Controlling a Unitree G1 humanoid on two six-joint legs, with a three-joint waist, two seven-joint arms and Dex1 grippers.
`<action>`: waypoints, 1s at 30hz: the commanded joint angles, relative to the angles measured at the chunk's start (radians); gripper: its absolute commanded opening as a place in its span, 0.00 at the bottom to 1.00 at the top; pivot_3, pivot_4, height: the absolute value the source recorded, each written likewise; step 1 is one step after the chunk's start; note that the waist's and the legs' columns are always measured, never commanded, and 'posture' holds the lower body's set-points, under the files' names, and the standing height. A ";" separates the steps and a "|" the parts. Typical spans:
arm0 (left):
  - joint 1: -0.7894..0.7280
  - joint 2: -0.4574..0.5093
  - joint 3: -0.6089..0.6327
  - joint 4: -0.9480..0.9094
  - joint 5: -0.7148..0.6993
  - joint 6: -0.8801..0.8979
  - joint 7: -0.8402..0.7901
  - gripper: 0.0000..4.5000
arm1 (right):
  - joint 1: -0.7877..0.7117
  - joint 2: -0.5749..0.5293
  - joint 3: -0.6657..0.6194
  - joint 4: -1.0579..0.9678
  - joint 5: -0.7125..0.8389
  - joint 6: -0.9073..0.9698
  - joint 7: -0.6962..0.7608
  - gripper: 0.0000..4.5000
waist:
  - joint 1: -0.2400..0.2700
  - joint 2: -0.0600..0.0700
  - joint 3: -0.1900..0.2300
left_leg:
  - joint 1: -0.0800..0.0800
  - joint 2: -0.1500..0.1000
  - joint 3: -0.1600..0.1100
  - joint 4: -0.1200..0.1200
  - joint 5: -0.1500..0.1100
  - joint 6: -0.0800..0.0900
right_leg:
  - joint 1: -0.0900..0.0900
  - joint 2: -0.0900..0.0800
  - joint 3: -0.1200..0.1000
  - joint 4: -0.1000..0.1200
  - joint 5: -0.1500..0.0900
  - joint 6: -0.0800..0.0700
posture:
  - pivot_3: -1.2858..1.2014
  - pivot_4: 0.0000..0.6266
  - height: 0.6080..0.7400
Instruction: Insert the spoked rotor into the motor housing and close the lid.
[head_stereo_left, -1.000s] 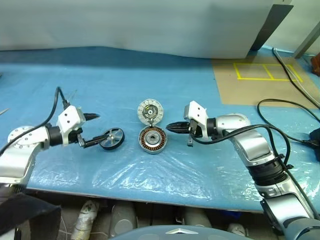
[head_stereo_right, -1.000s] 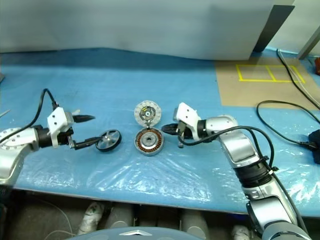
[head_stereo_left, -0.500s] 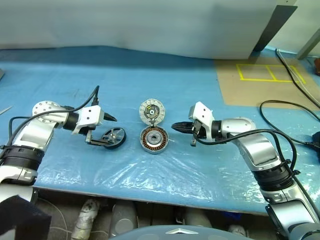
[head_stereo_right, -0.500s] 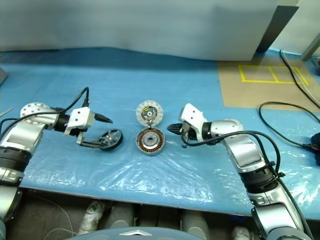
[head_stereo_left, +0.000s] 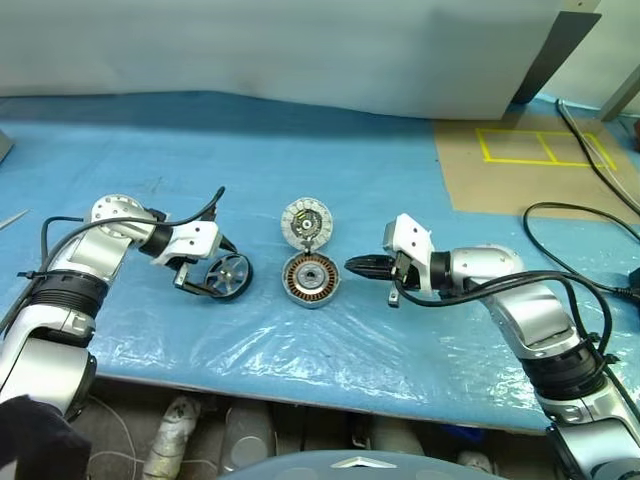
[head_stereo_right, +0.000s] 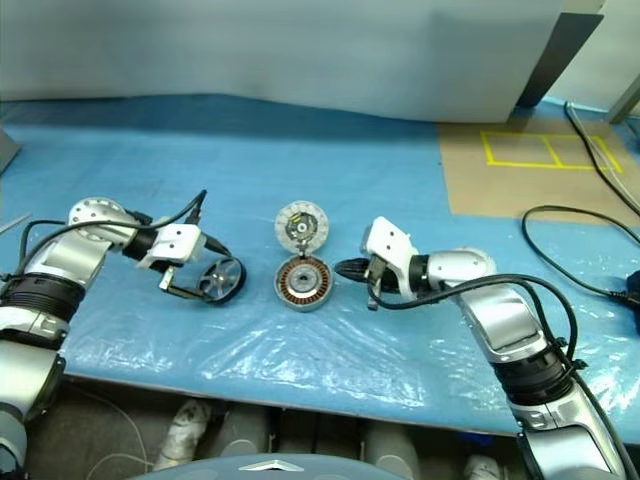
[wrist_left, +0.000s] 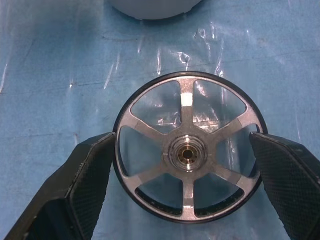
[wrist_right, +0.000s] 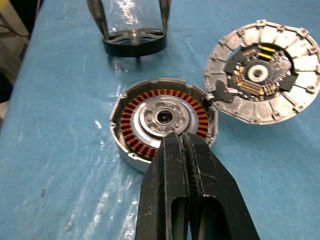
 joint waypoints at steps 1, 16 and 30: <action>-0.023 0.006 -0.010 0.004 0.020 -0.026 -0.011 1.00 | -0.007 -0.004 -0.026 -0.029 0.019 -0.002 -0.017 0.01 | 0.000 0.000 0.000 | 0.000 0.000 0.000 0.000 0.000 0.000 | 0.000 0.000 0.000 0.000 0.000 0.000 | 0.52 0.24 1.00; -0.017 0.003 0.000 0.003 0.020 -0.045 -0.003 1.00 | -0.018 0.002 0.002 0.004 -0.008 -0.013 -0.067 0.01 | 0.000 0.000 0.000 | 0.000 0.000 0.000 0.000 0.000 0.000 | 0.000 0.000 0.000 0.000 0.000 0.000 | 0.52 0.24 1.00; -0.019 -0.021 0.054 0.005 -0.036 -0.027 0.052 0.88 | -0.020 -0.002 0.016 0.021 -0.029 -0.024 -0.060 0.00 | 0.011 0.000 0.000 | 0.000 0.000 0.000 0.000 0.000 0.000 | 0.000 0.000 0.000 0.000 0.000 0.000 | 0.52 0.24 1.00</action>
